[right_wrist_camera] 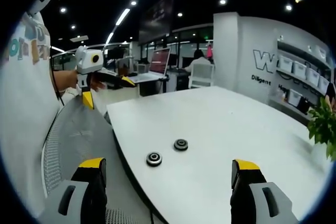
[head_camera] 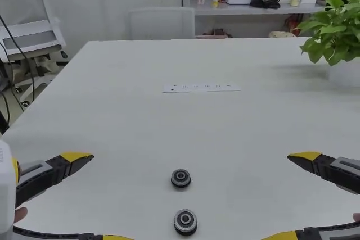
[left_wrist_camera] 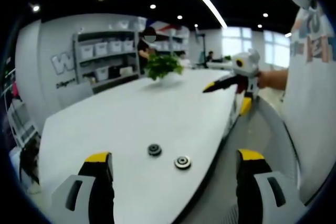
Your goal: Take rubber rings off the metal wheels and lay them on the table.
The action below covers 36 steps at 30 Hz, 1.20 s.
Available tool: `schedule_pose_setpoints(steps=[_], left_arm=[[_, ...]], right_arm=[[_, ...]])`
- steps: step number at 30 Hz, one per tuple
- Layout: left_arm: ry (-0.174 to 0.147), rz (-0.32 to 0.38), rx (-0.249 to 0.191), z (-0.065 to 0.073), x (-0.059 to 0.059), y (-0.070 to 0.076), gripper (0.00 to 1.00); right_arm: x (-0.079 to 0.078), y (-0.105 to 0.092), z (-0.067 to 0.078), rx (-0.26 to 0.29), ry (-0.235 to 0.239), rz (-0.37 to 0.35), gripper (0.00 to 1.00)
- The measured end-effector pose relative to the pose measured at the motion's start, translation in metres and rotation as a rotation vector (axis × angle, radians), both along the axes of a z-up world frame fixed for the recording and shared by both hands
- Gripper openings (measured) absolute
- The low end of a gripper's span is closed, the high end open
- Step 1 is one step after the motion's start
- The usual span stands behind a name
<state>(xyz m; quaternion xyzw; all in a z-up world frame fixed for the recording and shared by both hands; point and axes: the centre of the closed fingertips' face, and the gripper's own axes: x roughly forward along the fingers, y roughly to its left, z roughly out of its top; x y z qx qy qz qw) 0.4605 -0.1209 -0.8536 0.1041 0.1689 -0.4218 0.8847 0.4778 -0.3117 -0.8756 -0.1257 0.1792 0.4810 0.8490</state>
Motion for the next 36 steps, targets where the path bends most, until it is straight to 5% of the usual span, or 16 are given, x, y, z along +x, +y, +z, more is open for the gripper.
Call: schedule_pose_setpoints(steps=[21, 36], left_arm=[[-0.004, -0.023, 0.003, -0.001, -0.001, -0.002, 0.98], [0.018, -0.009, -0.009, -0.008, 0.004, 0.002, 0.97]], right_arm=[[0.007, 0.002, -0.002, 0.02, 0.033, -0.009, 0.99], [0.01, 0.014, -0.003, 0.014, 0.006, 0.026, 0.94]])
